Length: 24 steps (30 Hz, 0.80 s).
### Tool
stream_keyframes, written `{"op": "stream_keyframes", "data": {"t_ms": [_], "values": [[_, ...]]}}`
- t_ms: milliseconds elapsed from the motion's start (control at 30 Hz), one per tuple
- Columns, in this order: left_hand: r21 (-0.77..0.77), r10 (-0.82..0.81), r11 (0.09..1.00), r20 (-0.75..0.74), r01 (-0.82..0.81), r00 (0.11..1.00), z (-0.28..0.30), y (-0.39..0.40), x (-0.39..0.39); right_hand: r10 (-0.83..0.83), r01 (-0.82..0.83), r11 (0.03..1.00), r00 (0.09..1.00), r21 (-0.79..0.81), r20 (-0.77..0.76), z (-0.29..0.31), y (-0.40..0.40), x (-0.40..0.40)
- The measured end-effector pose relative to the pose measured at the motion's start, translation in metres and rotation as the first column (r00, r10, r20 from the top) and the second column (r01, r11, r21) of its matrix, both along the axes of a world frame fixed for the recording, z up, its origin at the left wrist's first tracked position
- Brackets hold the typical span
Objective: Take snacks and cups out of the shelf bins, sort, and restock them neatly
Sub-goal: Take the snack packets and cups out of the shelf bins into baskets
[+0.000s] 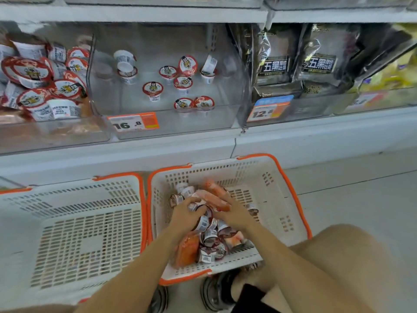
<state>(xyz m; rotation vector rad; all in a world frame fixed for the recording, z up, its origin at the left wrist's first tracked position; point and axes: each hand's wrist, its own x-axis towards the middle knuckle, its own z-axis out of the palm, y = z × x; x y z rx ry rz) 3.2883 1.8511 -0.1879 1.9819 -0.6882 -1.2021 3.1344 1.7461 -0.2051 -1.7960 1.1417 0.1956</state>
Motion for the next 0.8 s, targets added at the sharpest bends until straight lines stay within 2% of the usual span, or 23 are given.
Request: {"op": "stream_keyframes", "data": {"t_ms": [100,200,233,300,367,433,500,567,600,633,700,800], "values": [[-0.028,-0.031,0.999,-0.076,0.029,0.997,0.000,0.003,0.004,-0.061,0.055,0.997,0.994,0.059,0.091,0.033,0.005,-0.001],[-0.024,-0.102,0.995,-0.066,0.101,0.993,0.008,0.003,0.016,0.006,-0.005,0.986,1.000,0.167,-0.005,0.054,-0.009,-0.006],[-0.005,-0.131,0.991,-0.015,0.131,0.991,0.016,0.002,0.018,0.025,-0.018,0.986,0.999,0.167,-0.038,0.065,-0.016,-0.004],[0.030,-0.133,0.991,0.176,0.130,0.975,0.036,-0.007,0.027,0.188,-0.184,0.981,0.978,0.061,-0.087,0.092,-0.031,0.000],[-0.100,0.005,0.994,0.336,0.030,0.942,0.065,-0.019,0.040,0.302,-0.310,0.948,0.947,-0.069,-0.110,0.124,-0.046,0.008],[-0.348,0.191,0.936,0.395,-0.046,0.899,0.101,-0.031,0.055,0.297,-0.285,0.939,0.954,-0.190,0.037,0.158,-0.059,0.020],[-0.516,0.298,0.856,0.439,-0.033,0.848,0.145,-0.046,0.075,0.242,-0.149,0.937,0.929,-0.314,0.281,0.189,-0.071,0.039],[-0.585,0.360,0.811,0.490,-0.006,0.794,0.185,-0.065,0.100,0.232,-0.022,0.897,0.874,-0.442,0.427,0.218,-0.084,0.066],[-0.593,0.383,0.805,0.505,-0.011,0.774,0.196,-0.077,0.116,0.252,0.012,0.859,0.861,-0.512,0.442,0.232,-0.094,0.082],[-0.582,0.389,0.813,0.517,-0.020,0.763,0.205,-0.092,0.134,0.268,0.026,0.819,0.866,-0.573,0.422,0.241,-0.106,0.098],[-0.457,0.322,0.889,0.578,-0.029,0.750,0.208,-0.124,0.174,0.287,-0.067,0.776,0.923,-0.627,0.255,0.250,-0.138,0.134],[-0.113,0.053,0.993,0.657,0.029,0.752,0.197,-0.157,0.218,0.335,-0.320,0.801,0.940,-0.506,-0.063,0.249,-0.168,0.171]]}}
